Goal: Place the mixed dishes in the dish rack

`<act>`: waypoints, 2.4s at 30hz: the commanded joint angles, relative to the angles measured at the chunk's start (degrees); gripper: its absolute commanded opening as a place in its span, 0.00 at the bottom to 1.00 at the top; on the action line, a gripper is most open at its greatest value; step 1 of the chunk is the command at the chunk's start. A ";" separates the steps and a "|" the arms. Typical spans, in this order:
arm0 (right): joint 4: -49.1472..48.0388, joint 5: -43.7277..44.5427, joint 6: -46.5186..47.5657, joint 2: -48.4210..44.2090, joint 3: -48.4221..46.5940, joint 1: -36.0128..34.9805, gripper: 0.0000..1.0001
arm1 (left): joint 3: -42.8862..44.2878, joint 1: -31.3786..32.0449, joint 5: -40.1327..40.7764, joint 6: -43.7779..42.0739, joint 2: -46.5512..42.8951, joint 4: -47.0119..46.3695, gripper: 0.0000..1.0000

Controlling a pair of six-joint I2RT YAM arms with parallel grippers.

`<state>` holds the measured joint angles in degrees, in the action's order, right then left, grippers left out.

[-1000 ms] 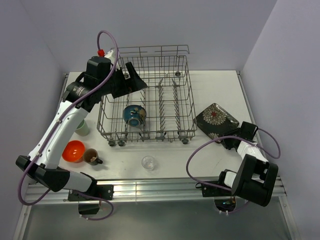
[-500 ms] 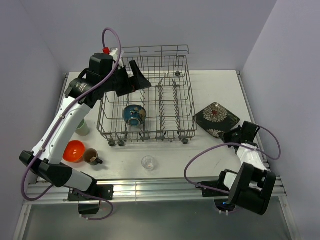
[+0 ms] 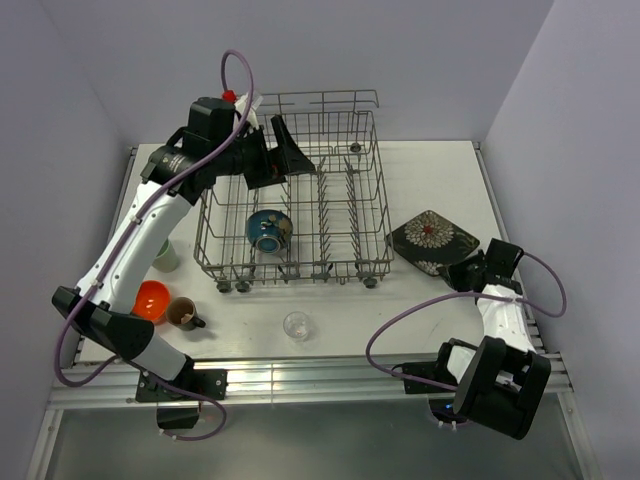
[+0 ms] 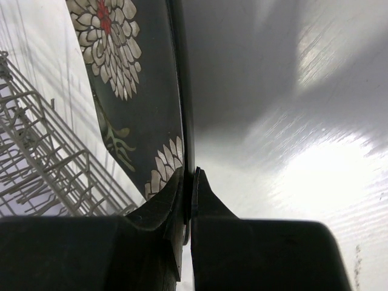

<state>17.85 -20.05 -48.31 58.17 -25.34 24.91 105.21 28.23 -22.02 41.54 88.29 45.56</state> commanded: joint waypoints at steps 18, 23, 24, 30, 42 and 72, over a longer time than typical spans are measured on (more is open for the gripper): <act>-0.27 -5.79 -1.43 -4.29 -12.53 0.23 0.00 | 6.68 0.25 -12.95 5.04 5.84 -1.79 0.99; -0.79 -5.34 -2.48 -3.42 -16.22 0.23 0.00 | 5.36 0.25 -14.36 6.36 6.37 -3.11 0.99; -0.97 -5.26 -2.57 -2.81 -17.10 0.23 0.00 | 5.27 0.25 -14.63 6.71 6.54 -3.54 0.99; -0.53 -4.03 -1.96 -0.52 -23.34 0.40 0.00 | 7.38 0.25 -15.51 7.06 8.91 -2.58 0.99; 0.08 -6.31 -2.57 2.91 -31.78 0.32 0.00 | 5.98 0.25 -16.65 9.61 10.67 -5.83 0.99; 0.35 -14.57 -12.33 4.49 -42.24 -22.88 0.00 | 1.49 1.39 -13.31 10.49 14.02 -17.52 0.99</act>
<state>26.76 -30.24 -58.22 63.33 -62.00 3.64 107.04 29.26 -35.68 51.81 103.18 31.81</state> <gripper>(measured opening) 0.050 0.992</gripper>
